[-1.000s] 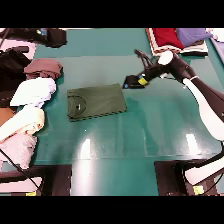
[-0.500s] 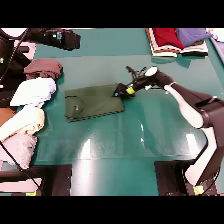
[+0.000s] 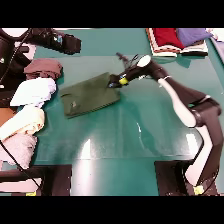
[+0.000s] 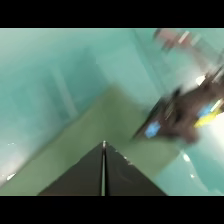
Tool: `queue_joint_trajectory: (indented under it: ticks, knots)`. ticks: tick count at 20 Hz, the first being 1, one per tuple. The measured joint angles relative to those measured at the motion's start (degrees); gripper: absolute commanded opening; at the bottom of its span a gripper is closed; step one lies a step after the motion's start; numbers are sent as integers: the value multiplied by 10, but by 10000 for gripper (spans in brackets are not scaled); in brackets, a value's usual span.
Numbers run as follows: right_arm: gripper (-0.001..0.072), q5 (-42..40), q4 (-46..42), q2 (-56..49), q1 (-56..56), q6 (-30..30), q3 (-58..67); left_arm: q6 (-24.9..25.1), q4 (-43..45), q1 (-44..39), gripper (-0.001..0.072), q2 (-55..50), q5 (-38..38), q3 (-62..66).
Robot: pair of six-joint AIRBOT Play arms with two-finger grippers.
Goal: Fold the shirts.
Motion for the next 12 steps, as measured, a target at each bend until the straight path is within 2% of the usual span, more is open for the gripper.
queue_joint_trajectory:
  ticks: [4, 12]
  knots:
    - [20, 11, -94, 113, -126, 11, -77, 1, -4, -22, 25, 0, -1, 0]
    - [19, -11, -238, 335, -489, 59, -250, 4, -6, -55, 26, 0, 33, 0]
